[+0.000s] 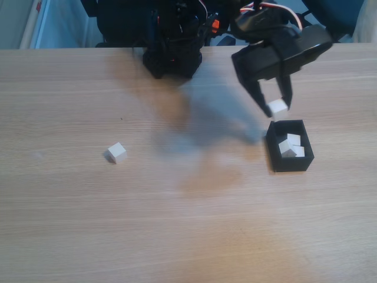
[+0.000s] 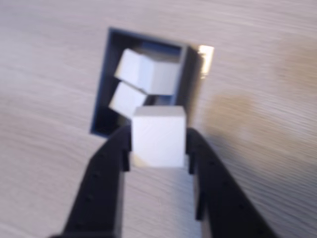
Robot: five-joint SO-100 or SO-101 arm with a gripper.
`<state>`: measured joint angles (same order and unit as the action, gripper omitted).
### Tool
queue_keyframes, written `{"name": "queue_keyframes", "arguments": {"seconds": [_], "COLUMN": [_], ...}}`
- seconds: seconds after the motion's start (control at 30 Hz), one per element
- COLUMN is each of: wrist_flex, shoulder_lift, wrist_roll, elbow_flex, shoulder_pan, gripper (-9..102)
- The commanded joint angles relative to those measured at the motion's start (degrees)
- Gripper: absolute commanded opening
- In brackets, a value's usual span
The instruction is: Pick blocks and place them in the box.
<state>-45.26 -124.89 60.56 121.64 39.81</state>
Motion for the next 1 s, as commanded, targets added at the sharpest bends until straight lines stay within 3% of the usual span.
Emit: {"name": "queue_keyframes", "arguments": {"seconds": [0.0,0.33,0.57,0.73,0.97], "wrist_flex": [2.5,6.1,2.8,-2.1,-2.9], "shoulder_lift": [1.1,3.4,2.5,-1.2,-7.4], "wrist_roll": [0.7,1.1,1.5,2.6,8.9], "elbow_flex": [-1.1,-2.6,-1.8,2.5,11.0], "shoulder_pan": [2.7,2.2,-1.1,-9.1,-27.4], "gripper": [2,15,11,8,10]}}
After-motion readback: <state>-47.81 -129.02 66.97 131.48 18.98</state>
